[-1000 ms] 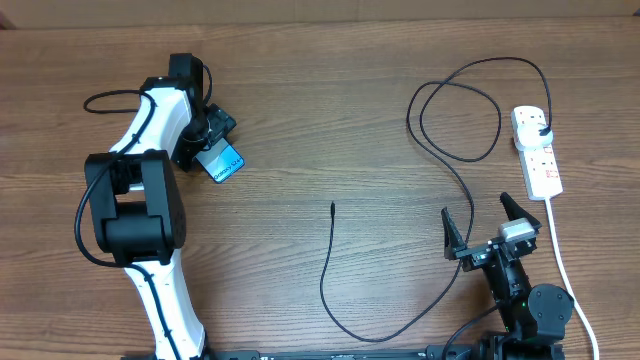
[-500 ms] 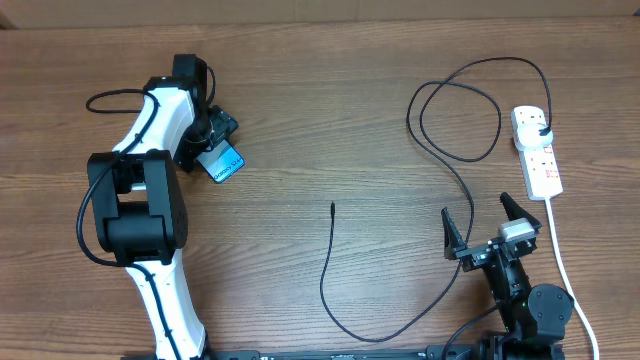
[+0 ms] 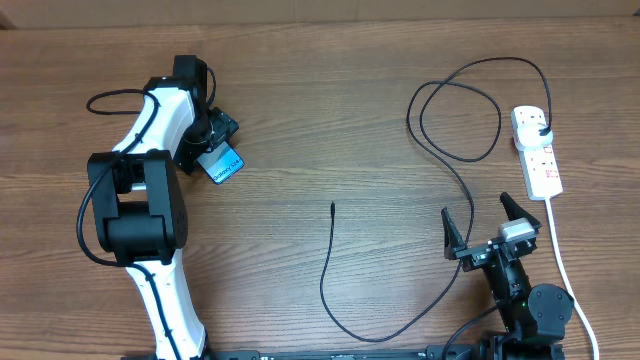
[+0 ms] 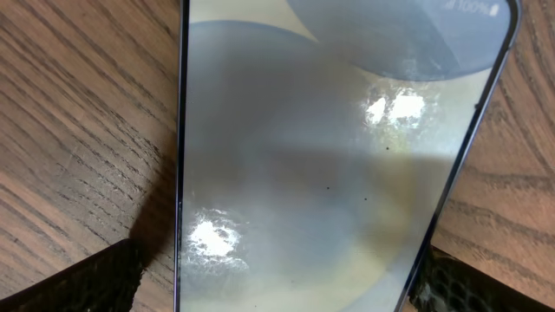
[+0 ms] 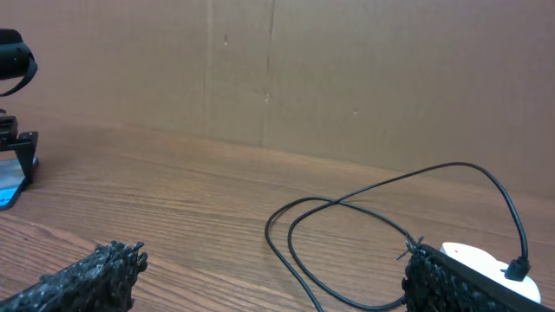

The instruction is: Plug charger to phone and switch on socket

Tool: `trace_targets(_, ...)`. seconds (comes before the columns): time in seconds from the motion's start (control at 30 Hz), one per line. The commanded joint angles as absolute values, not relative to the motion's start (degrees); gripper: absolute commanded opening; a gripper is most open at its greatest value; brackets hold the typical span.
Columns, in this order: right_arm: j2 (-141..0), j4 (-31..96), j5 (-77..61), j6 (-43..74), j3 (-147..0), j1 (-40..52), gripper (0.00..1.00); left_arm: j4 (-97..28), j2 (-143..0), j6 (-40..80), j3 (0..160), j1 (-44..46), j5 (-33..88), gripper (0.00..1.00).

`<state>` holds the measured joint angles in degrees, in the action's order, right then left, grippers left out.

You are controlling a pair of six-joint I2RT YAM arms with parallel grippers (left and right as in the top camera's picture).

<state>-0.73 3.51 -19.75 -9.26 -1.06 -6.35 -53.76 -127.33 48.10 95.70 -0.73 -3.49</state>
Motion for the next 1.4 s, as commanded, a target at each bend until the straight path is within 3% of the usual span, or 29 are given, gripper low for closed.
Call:
trace_targets(0.0,-0.2,3.2,-20.0,-9.5,-0.4,-6.1,1.00,-53.6,-130.1,49.4,95.0,-0.3,-1.9,1.00)
trace_targets(0.53,-0.2,3.2,-20.0,-9.5,-0.4,-6.1,1.00,-53.3,-130.1,49.4,95.0,-0.3,-1.8,0.90)
trace_targets(1.37,-0.2,3.2,-20.0,-9.5,-0.4,-6.1,1.00,-53.2,-130.1,49.4,95.0,-0.3,-1.5,0.85)
